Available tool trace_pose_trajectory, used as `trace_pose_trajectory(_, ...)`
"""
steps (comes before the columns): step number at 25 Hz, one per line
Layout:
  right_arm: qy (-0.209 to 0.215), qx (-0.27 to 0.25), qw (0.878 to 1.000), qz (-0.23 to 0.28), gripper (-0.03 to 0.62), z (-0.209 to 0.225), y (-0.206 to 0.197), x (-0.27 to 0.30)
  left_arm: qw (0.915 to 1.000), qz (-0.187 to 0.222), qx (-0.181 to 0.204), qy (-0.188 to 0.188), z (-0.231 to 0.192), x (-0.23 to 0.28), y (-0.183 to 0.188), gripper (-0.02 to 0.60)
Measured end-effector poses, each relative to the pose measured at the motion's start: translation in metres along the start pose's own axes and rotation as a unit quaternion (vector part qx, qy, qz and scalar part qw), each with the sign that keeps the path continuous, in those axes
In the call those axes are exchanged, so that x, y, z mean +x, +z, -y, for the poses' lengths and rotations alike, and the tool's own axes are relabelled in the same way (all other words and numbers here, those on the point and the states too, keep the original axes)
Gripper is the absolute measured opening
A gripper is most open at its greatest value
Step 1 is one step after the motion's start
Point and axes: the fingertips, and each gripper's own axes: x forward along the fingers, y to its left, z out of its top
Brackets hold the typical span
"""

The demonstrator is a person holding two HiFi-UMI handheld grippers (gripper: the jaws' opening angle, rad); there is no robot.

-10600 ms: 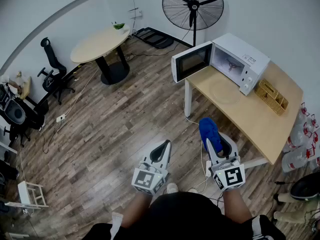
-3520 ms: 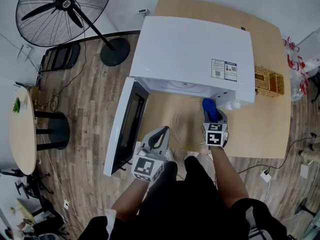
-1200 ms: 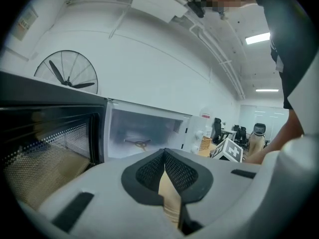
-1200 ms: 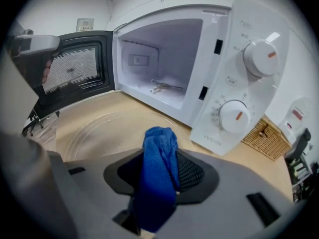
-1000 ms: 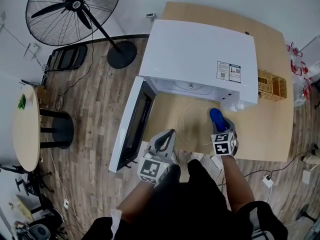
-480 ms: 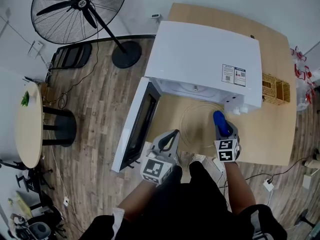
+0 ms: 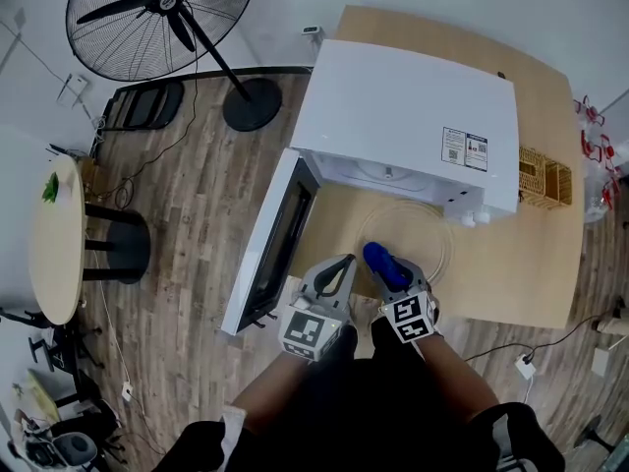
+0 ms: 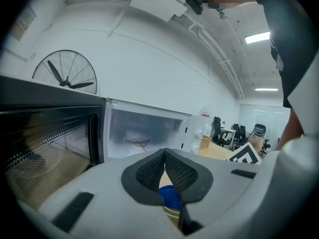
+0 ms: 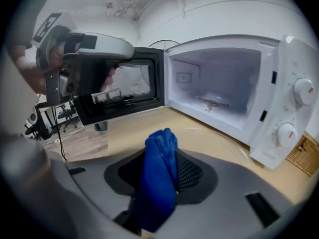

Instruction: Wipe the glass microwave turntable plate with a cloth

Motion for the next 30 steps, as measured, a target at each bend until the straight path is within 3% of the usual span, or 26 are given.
trace_pose_trajectory(4, 0.023, -0.007, 0.999, -0.024, 0.152, -0.021, -0.008, 0.008, 0.9999, -0.003, -0.009, 0.012, -0.006, -0.004, -0.002, 0.002)
trace_pose_trajectory(10, 0.015, -0.017, 0.999, -0.037, 0.149, -0.019, -0.013, 0.010, 0.9998, 0.002, -0.007, 0.016, -0.012, -0.006, 0.002, 0.002)
trace_pose_trajectory(25, -0.116, 0.049, 0.990, -0.063, 0.149, 0.078, -0.064, -0.041, 1.0000, 0.001, -0.006, -0.001, -0.005, -0.002, 0.001, 0.002)
trace_pose_trajectory(30, -0.153, 0.022, 0.986, -0.063, 0.149, 0.107, -0.070, -0.053, 0.9999, 0.010, -0.001, -0.006, 0.001, -0.003, 0.008, 0.002)
